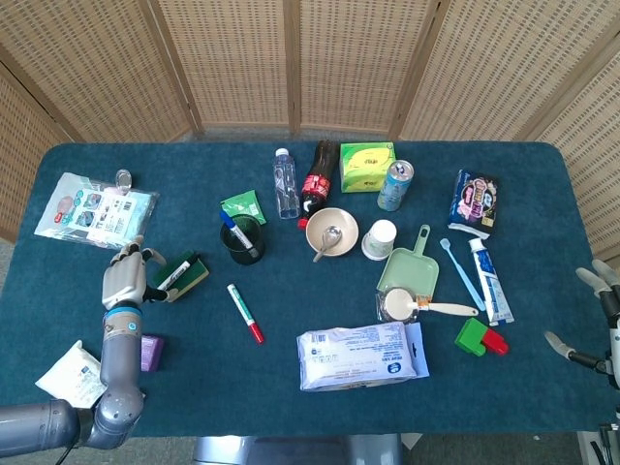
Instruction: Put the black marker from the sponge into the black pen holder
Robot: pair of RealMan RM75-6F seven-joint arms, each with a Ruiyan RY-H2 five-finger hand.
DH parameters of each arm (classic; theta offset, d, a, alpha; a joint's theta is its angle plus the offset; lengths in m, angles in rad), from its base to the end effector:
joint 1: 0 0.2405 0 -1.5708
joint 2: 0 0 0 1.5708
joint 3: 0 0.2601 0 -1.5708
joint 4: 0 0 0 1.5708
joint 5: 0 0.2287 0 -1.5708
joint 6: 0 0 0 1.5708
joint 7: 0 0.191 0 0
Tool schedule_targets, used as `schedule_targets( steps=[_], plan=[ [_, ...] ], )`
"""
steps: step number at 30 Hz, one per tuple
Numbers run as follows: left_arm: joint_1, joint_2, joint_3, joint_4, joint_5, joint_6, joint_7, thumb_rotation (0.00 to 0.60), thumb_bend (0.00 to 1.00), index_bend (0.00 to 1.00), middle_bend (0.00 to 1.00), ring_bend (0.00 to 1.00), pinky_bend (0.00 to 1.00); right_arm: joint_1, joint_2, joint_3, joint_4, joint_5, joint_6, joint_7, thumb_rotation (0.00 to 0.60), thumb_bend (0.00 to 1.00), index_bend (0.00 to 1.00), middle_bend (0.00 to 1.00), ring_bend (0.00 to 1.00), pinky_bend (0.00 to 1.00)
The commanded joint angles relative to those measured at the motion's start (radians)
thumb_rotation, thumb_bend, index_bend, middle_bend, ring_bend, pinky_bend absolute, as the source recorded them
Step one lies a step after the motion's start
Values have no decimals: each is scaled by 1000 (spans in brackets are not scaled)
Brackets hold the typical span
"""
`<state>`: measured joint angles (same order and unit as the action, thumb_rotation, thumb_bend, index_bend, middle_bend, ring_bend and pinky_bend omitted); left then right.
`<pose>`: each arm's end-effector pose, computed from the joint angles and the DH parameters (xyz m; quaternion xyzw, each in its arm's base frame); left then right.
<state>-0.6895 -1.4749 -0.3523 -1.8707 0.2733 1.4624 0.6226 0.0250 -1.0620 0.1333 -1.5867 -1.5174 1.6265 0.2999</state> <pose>-0.2015 0.3592 0.0196 -0.4709 -0.6085 -0.2683 0.5796 -0.3205 -0.2258 0.2037 0.5056 -0.3868 0.5100 0.5785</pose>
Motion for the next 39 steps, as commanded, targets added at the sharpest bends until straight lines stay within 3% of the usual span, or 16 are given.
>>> schedule_targets(
  steps=[1, 13, 18, 39],
  plan=[
    [-6, -13, -13, 12, -20, 11, 14, 600, 144, 418, 0, 0, 74, 0, 0, 1, 0, 1, 0, 0, 600, 0, 175, 72, 129, 312],
    [-4, -29, -40, 100, -78, -31, 40, 600, 148, 443, 0, 0, 61, 0, 0, -1, -2, 1, -5, -2, 600, 0, 175, 72, 129, 311],
    [-12, -42, -45, 132, -78, -41, 52, 600, 231, 444, 0, 0, 61, 0, -1, 1, 0, 6, -5, -2, 600, 0, 175, 72, 129, 311],
    [-36, -130, -47, 215, -63, -34, 92, 600, 295, 430, 0, 0, 64, -2, 4, 5, 1, 10, -6, 16, 600, 0, 175, 72, 129, 311]
  ],
)
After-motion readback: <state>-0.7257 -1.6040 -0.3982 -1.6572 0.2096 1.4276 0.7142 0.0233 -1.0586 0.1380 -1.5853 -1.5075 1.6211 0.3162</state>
